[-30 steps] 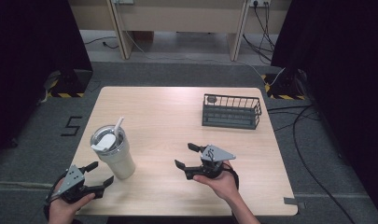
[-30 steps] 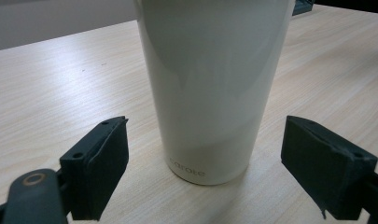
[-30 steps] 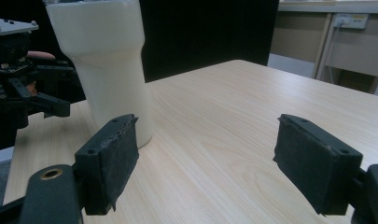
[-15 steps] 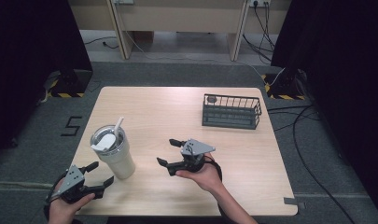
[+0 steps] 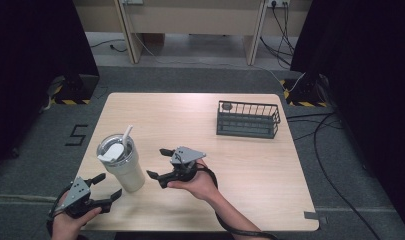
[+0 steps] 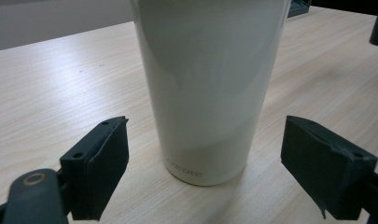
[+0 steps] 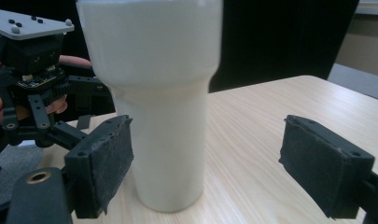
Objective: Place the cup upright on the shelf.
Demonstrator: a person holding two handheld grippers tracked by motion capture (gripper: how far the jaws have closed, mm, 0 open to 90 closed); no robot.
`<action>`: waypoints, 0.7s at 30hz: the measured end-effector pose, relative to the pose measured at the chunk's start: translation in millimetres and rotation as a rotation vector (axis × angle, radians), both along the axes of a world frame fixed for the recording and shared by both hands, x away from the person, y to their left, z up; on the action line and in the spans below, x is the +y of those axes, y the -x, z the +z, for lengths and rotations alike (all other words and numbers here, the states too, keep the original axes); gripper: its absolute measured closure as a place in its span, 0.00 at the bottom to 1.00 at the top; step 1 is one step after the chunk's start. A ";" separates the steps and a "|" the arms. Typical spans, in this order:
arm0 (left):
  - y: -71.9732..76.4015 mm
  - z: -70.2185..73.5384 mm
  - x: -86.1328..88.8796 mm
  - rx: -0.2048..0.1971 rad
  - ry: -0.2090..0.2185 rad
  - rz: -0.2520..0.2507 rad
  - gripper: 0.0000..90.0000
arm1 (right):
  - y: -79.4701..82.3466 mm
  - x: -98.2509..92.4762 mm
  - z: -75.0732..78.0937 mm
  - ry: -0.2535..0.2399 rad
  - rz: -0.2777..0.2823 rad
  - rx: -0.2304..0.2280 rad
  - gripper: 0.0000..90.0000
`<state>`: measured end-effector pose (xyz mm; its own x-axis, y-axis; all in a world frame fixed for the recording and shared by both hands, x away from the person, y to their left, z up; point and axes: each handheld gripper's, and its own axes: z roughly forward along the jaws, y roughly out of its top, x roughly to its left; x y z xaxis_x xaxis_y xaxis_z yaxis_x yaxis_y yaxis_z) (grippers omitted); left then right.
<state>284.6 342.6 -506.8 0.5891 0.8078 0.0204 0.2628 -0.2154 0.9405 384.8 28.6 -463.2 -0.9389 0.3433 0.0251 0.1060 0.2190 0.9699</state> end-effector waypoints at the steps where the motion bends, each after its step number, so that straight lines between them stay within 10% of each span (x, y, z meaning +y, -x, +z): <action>1: 0.0 -0.1 0.1 0.002 -0.003 0.001 0.16 | -0.2 3.2 -0.9 -0.002 0.004 0.005 0.19; 21: 0.6 0.5 0.3 -0.002 0.001 -0.007 0.16 | 2.1 58.5 -15.3 0.024 0.078 0.009 0.17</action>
<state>284.0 342.9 -506.3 0.5950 0.8034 0.0213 0.2591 -0.2168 0.9412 382.7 87.0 -478.5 -0.9625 0.2702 0.0263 0.0965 0.2498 0.9635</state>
